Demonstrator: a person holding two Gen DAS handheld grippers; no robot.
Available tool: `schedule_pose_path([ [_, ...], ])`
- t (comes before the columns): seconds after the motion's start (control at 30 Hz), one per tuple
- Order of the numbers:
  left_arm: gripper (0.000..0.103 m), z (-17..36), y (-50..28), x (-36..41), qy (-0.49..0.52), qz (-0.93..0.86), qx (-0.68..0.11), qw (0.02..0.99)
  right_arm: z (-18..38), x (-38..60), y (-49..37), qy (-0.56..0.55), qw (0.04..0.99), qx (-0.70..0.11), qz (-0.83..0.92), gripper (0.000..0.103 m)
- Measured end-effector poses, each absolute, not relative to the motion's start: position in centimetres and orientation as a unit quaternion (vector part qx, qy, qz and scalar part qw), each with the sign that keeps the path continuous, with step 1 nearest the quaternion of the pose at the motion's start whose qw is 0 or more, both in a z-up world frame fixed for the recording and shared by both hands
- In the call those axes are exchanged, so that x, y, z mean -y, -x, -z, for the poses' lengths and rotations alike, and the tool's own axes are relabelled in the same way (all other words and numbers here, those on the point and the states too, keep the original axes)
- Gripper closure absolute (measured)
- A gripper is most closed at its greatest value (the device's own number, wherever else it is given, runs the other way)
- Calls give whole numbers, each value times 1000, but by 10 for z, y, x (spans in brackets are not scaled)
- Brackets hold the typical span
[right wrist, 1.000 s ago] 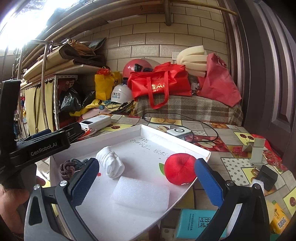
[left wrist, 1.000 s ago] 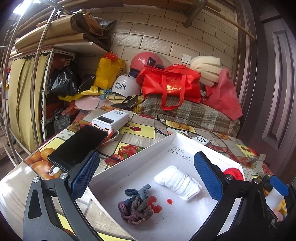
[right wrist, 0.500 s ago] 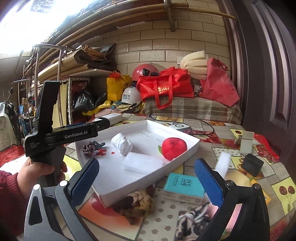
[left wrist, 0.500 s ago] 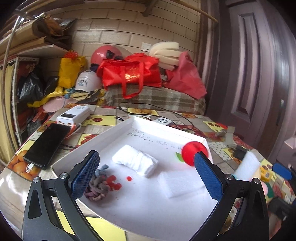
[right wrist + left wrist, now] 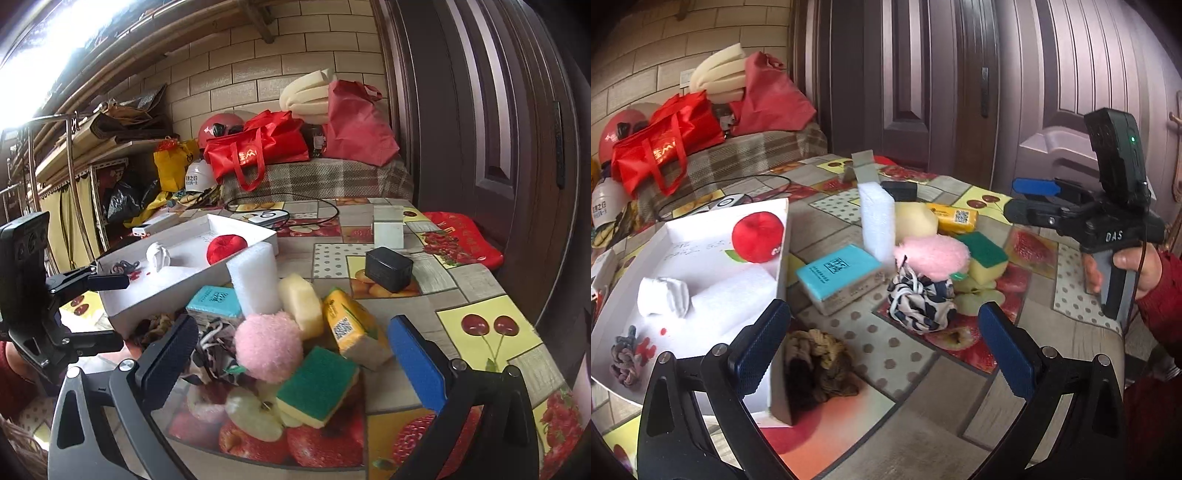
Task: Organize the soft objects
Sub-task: 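Move both tools back over the pile of soft items, then grasp the black-white patterned scarf with the left tool while the right tool grasps the yellow tissue pack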
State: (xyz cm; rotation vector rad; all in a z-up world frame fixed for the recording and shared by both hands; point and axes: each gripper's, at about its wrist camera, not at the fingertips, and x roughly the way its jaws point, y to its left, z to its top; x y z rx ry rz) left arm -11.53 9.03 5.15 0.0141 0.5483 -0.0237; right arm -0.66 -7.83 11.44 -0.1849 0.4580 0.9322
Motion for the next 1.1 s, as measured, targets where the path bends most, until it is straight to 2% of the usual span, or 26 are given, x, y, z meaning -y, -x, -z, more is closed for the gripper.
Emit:
schedule_pose_path([
  [0.1, 8, -46, 98, -81, -1, 20, -298, 954, -112, 82, -5, 95, 872, -230, -422, 1],
  [0.17, 10, -43, 84, -77, 9, 24, -315, 949, -107, 81, -18, 96, 871, -251, -412, 6],
  [0.23, 23, -39, 73, -71, 14, 28, -332, 943, -101, 75, -31, 100, 865, -273, -409, 18],
  [0.33, 32, -29, 57, -65, 7, 35, -368, 929, -87, 61, -48, 118, 851, -313, -404, 35],
  [0.47, 34, -24, 48, -61, 1, 30, -386, 922, -74, 48, -66, 126, 838, -351, -399, 39],
  [0.53, 48, -18, 39, -65, 12, 23, -406, 913, -69, 43, -72, 131, 832, -366, -396, 51],
  [0.57, 48, -14, 34, -68, 19, 17, -420, 907, -66, 41, -75, 130, 827, -377, -396, 54],
  [0.6, 50, -14, 33, -71, 26, 15, -418, 908, -63, 40, -79, 127, 821, -390, -397, 69],
  [0.63, 57, -14, 33, -72, 30, 15, -415, 909, -60, 40, -83, 121, 815, -401, -400, 79],
  [0.73, 66, -17, 36, -74, 33, 16, -405, 913, -62, 50, -87, 95, 814, -405, -406, 80],
  [0.83, 66, -27, 47, -72, 23, 5, -371, 928, -72, 62, -84, 73, 829, -381, -402, 80],
  [1.1, 66, -65, 128, -72, 4, -100, -162, 982, -112, 102, -49, 14, 894, -234, -382, 80],
])
